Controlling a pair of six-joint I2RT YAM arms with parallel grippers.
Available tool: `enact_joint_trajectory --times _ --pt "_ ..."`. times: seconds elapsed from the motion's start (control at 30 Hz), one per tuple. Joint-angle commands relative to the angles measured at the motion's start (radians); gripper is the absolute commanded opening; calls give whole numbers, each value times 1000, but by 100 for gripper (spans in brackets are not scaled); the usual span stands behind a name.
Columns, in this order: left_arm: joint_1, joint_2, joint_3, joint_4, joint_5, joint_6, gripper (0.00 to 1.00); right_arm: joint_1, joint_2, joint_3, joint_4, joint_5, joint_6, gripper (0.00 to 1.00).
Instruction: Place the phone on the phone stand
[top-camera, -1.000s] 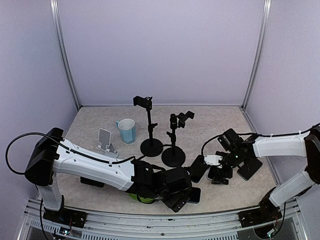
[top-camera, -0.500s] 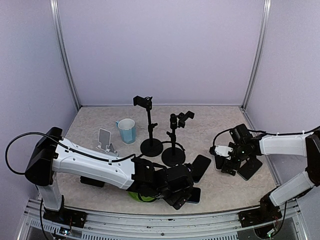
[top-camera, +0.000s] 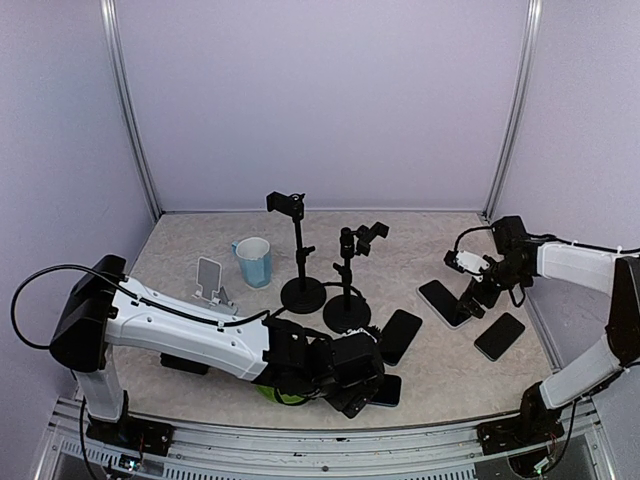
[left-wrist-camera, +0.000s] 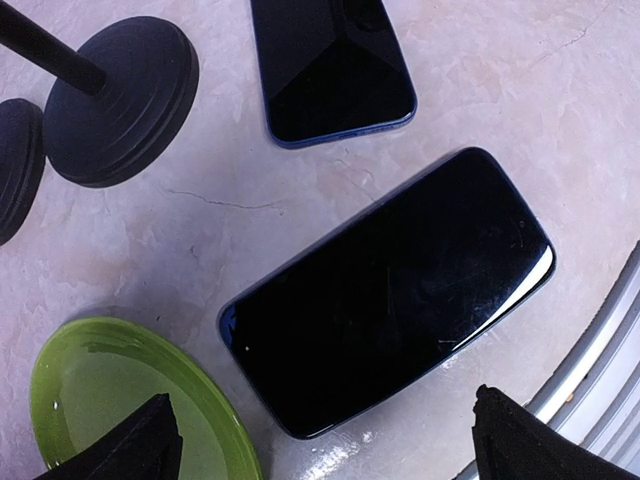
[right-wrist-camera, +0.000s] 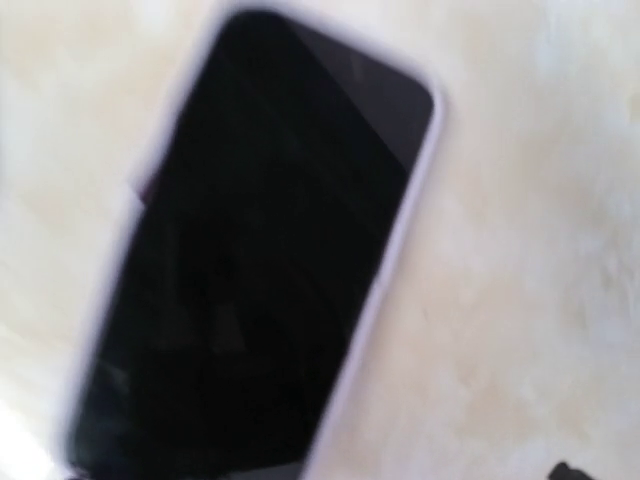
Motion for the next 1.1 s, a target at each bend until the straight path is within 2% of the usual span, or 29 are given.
enact_joint_trajectory --times 0.0,0.07,0.4,0.7,1.07 --pt "-3 -36 -31 45 -41 -32 99 6 -48 38 -106 -197 105 100" --pt "-3 -37 -40 64 -40 -34 99 27 -44 29 -110 -214 118 100" --pt "-3 -7 -14 65 -35 -32 99 141 74 17 -16 9 203 100" --pt "-4 1 -10 61 -14 -39 99 153 187 50 16 131 271 100" --pt "-9 3 -11 55 -12 -42 99 151 260 78 -32 190 322 100"
